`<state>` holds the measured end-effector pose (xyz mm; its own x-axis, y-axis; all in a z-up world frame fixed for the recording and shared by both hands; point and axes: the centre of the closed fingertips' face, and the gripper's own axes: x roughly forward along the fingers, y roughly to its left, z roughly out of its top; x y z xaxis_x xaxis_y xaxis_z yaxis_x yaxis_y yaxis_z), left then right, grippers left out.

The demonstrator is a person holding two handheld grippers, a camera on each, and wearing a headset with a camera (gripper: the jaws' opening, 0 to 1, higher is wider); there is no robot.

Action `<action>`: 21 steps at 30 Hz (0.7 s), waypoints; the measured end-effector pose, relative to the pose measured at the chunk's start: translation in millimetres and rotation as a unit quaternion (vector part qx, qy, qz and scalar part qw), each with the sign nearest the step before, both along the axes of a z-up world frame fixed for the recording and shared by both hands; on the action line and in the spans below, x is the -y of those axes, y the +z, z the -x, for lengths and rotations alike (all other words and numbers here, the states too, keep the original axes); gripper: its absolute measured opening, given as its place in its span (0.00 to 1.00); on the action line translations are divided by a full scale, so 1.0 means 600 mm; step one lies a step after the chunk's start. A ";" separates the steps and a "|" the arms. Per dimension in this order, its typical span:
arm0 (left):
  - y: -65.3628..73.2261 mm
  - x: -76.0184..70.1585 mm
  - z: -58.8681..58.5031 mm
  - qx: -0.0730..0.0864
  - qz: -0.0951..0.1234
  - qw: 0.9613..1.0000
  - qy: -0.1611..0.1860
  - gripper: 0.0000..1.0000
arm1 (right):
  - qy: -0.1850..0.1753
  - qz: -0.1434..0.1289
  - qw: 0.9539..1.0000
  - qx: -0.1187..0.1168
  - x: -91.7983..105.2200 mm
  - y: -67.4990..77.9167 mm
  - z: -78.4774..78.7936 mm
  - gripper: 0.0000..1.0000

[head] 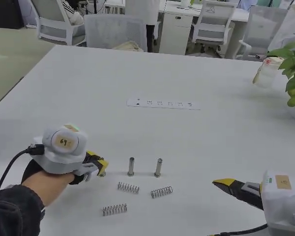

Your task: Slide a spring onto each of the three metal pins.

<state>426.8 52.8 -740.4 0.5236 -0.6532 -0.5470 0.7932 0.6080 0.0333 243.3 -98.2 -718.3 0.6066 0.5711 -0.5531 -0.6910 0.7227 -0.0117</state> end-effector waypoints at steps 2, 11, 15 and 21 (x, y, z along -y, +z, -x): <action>0.002 -0.001 0.001 0.001 0.002 1.000 0.001 0.11 | 0.000 0.001 1.000 0.001 0.000 0.001 -0.001 0.87; 0.015 -0.014 0.014 0.008 0.013 1.000 -0.002 0.17 | 0.003 0.000 1.000 0.000 -0.004 0.000 -0.001 0.87; 0.020 -0.025 0.021 0.012 0.017 1.000 0.001 0.20 | 0.002 0.002 1.000 0.001 -0.003 0.000 -0.002 0.87; 0.023 -0.044 0.038 0.016 0.019 1.000 -0.002 0.26 | 0.002 0.002 1.000 0.002 -0.004 0.000 -0.003 0.87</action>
<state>403.9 79.0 -726.4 0.5385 -0.6749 -0.5045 0.7942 0.6065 0.0364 244.9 -95.8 -718.1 0.6061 0.5718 -0.5529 -0.6939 0.7199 -0.0162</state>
